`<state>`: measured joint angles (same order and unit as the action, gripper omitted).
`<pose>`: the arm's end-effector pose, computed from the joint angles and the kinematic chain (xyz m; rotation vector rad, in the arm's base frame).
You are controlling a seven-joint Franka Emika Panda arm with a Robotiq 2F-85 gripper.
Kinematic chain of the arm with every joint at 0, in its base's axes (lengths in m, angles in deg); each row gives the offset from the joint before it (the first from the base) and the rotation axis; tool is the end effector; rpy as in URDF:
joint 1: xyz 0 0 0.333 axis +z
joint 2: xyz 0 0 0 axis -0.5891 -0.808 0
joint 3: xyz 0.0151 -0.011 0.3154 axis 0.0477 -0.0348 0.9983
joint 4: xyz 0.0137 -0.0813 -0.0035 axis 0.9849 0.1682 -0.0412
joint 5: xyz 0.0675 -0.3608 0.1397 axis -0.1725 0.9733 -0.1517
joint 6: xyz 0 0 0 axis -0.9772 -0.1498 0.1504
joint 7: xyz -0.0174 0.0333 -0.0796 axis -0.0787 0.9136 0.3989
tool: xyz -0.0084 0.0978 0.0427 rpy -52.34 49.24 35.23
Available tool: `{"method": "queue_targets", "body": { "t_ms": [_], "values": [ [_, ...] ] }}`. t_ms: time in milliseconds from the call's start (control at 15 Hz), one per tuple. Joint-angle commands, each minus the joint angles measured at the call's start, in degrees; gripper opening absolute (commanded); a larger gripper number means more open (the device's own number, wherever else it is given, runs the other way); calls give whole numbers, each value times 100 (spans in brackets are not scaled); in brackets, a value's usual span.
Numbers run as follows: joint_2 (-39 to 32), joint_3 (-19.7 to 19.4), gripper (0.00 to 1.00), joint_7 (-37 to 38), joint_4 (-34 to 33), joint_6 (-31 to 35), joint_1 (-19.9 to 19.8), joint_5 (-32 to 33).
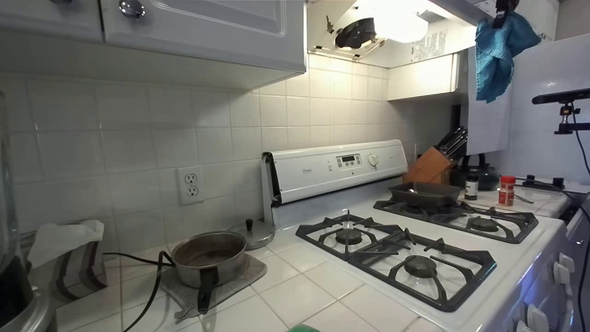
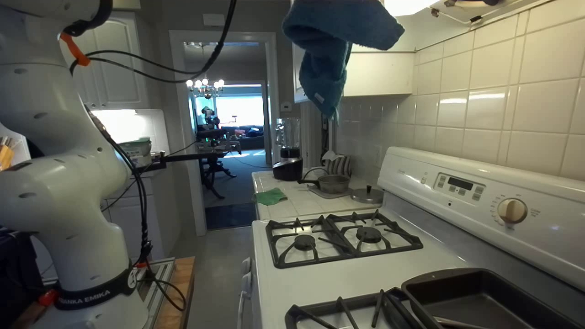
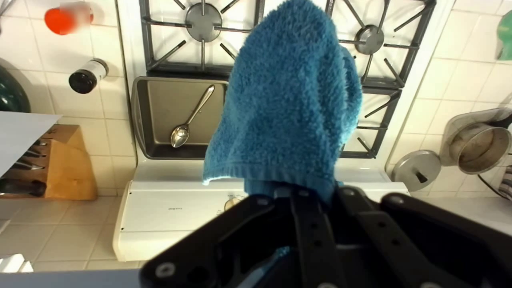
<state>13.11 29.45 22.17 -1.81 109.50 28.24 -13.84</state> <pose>0.4211 -0.1780 0.7903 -3.0298 -0.0319 -0.3244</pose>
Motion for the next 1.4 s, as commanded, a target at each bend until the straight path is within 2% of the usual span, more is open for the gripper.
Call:
{"method": "queue_targets", "body": {
  "t_ms": [0,400,667,1333],
  "values": [
    [297,98,2,-73,415,222,21,253],
    [382,71,2,-266,715,376,4,244],
    [387,73,2,-456,916,709,-36,420],
    [373,112,2,-243,1393,1233,-62,936]
  ]
}}
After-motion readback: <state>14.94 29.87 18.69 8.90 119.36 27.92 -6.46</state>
